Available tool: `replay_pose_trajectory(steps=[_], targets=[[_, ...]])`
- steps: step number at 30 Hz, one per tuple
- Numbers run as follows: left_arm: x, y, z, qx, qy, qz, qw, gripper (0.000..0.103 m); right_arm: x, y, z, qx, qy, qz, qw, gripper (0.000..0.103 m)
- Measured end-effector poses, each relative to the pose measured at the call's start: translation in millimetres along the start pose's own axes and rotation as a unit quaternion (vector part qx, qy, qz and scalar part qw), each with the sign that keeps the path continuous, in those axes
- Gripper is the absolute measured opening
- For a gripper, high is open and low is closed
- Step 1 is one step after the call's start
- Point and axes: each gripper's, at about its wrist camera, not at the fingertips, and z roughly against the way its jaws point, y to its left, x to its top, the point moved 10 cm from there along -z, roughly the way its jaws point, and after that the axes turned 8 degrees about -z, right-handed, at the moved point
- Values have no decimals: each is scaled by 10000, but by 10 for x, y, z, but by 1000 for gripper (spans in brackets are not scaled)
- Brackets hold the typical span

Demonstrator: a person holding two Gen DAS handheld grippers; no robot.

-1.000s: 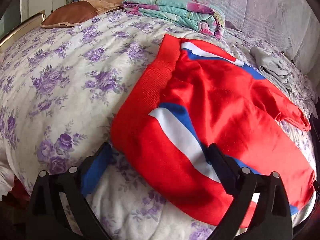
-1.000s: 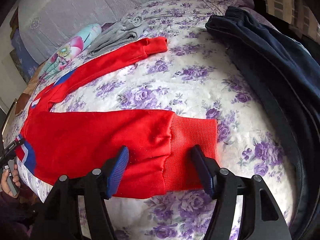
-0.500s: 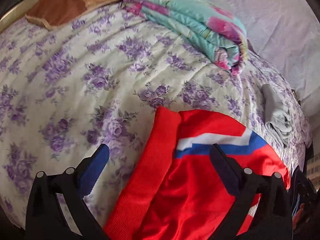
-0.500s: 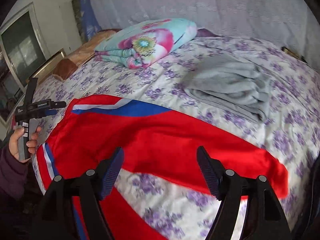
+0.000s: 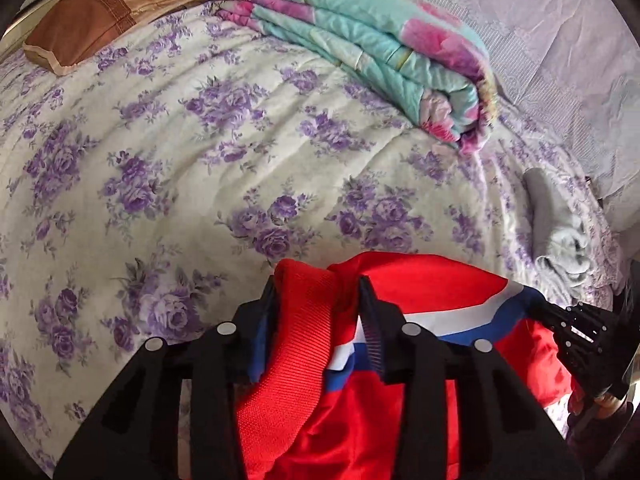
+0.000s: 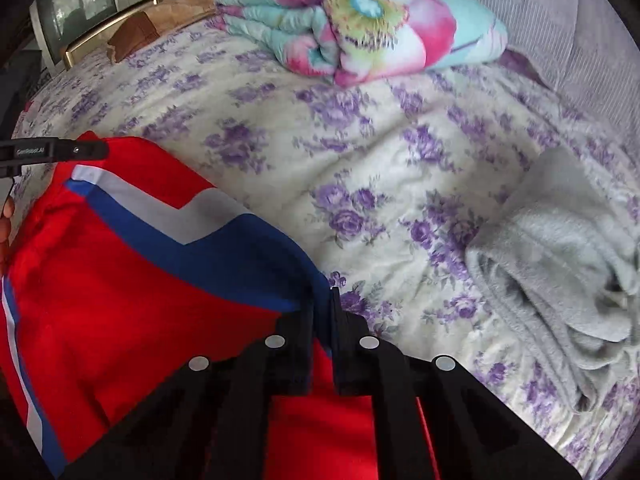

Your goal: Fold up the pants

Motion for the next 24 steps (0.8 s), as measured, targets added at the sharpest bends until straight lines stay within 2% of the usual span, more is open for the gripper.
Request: replay_pose_trajectory(steps=[3, 6, 8, 10, 12, 16, 18, 21, 24], targets=[[-43, -74, 378, -191, -320, -111, 9992, 36, -92, 189, 659, 71, -630, 138, 9979, 7], [-223, -112, 806, -367, -539, -196, 9977, 42, -370, 474, 1274, 149, -1223, 336, 9918, 7], [-419, -71, 1104, -438, -641, -94, 9969, 77, -677, 705, 1544, 238, -1520, 466, 9870, 7], [-628, 18, 1378, -488, -809, 64, 9955, 90, -1067, 930, 1633, 220, -1679, 513, 9842, 7], [-882, 66, 1537, -663, -774, 194, 9946, 91, -1409, 1124, 1572, 336, -1739, 354, 9836, 7], [-1432, -30, 1464, -1271, -164, 533, 9903, 91, -1865, 1299, 1283, 632, -1761, -181, 9822, 7], [-1571, -170, 1318, -1643, 148, 663, 9841, 91, -2006, 1342, 1177, 721, -1737, -340, 9816, 7], [-1539, -243, 1161, -1874, 245, 959, 9773, 91, -2073, 1372, 1137, 690, -1733, -335, 9819, 7], [-1441, -164, 1019, -1838, 226, 1257, 9746, 91, -2109, 1383, 1188, 731, -1783, -307, 9808, 7]])
